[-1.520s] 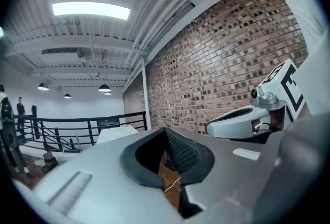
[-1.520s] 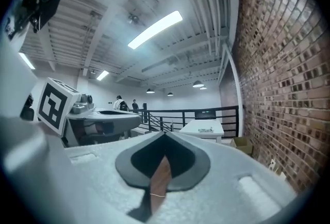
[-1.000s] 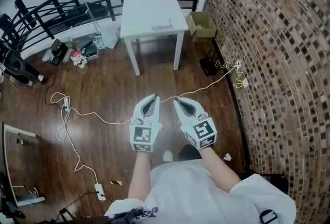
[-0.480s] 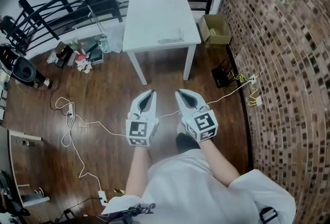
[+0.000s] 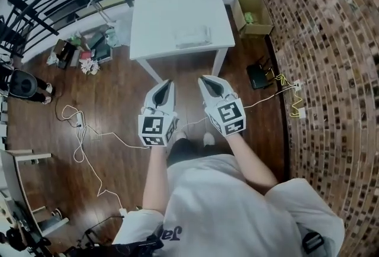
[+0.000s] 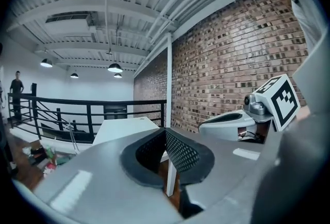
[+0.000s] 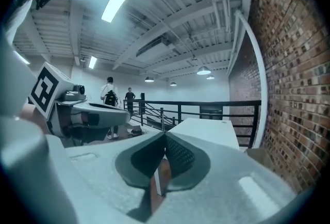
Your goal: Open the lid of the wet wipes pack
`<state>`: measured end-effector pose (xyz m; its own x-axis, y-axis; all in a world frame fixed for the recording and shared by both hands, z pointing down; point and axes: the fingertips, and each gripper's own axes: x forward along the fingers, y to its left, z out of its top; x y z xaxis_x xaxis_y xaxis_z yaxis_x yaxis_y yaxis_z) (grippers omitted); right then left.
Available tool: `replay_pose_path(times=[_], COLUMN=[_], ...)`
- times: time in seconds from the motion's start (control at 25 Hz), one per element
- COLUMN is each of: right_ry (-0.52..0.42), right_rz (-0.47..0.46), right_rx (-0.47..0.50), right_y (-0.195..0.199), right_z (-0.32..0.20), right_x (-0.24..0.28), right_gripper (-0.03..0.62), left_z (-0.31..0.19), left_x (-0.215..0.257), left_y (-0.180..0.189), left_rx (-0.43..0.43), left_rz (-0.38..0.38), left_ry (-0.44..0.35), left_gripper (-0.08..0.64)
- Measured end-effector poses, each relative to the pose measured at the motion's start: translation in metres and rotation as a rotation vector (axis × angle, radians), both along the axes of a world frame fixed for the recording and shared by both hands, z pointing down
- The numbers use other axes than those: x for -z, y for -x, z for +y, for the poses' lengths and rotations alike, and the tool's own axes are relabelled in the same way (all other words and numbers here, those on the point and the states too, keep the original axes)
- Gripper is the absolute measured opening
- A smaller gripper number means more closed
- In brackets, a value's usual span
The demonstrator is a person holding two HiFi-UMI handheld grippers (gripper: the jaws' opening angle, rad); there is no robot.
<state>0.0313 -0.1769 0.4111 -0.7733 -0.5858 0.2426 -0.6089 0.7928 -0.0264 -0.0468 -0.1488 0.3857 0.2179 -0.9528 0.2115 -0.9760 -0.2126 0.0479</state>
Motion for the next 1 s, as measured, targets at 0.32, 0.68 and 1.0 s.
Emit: replay_pose_path(times=[0.32,0.68,1.0], right_ry=[0.028,0.127,0.271], right_rz=[0.088,0.135,0.092], right_rx=[-0.098,-0.227,-0.277], right_y=[0.039,0.080,0.086], right_z=[-0.097,-0.160,-0.196], right_x=[-0.045,-0.093,-0.142], right_gripper=[-0.008,-0.008,-0.008], left_z=[-0.112,-0.199,-0.261], left_x=[-0.056,-0.120,-0.177], left_y=[0.052,0.087,0.080], left_rx=[-0.102,-0.269,-0.324], left_rz=[0.007,0.020,-0.003], left_ry=[0.084,0.215,0.306], left_gripper=[0.017,0.017,0.017])
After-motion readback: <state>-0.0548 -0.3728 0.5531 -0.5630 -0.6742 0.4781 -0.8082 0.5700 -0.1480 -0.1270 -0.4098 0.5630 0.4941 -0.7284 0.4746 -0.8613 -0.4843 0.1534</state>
